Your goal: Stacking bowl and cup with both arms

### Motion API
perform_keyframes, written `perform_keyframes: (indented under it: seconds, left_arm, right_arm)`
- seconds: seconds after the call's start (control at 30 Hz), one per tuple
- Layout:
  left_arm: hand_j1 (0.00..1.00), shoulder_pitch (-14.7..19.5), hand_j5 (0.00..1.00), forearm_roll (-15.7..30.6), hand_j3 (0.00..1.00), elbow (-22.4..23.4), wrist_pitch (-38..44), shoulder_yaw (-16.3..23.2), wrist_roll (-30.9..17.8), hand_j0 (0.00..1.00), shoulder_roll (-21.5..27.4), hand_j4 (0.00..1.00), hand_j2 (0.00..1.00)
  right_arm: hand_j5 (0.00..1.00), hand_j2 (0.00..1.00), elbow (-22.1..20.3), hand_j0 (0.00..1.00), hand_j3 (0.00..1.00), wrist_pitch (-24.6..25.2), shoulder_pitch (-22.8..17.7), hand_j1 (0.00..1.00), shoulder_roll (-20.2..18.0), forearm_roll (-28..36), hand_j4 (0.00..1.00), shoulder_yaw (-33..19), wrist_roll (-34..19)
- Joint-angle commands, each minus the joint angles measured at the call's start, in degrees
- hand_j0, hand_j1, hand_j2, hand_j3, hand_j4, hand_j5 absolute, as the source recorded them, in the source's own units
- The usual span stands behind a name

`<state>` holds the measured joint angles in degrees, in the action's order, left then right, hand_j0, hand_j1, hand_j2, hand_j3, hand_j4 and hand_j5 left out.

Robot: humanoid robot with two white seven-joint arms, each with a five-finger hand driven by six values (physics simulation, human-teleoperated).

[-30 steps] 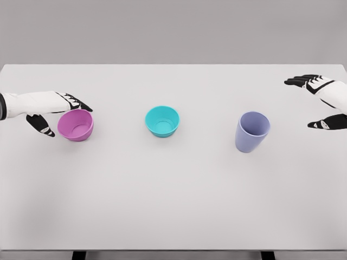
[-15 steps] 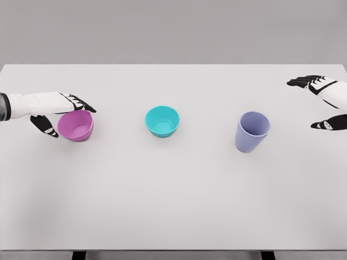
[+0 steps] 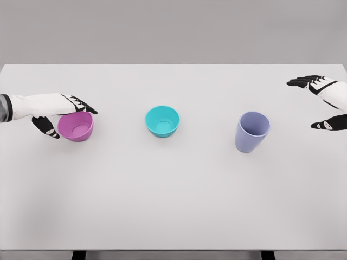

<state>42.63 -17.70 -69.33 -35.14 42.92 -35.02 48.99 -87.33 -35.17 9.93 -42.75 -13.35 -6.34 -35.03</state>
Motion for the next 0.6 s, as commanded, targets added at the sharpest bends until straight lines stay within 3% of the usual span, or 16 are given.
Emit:
perform_keyframes:
  seconds: [0.0,0.57]
  left_arm:
    - [0.99,0.0,0.99,0.3,0.99,0.0,0.1,0.0,0.0,0.99,0.1,0.99,0.99]
    - [0.99,-0.3,0.99,-1.0,0.99,0.0,0.1,0.1,0.0,0.99,-1.3,0.99,0.99]
  right_arm:
    - [1.0,1.0,0.0,1.0,1.0,0.2,0.1,1.0,-0.1,0.3,1.0,0.0,0.0]
    - [1.0,1.0,0.0,1.0,1.0,0.2,0.0,1.0,-0.1,0.3,1.0,0.0,0.0]
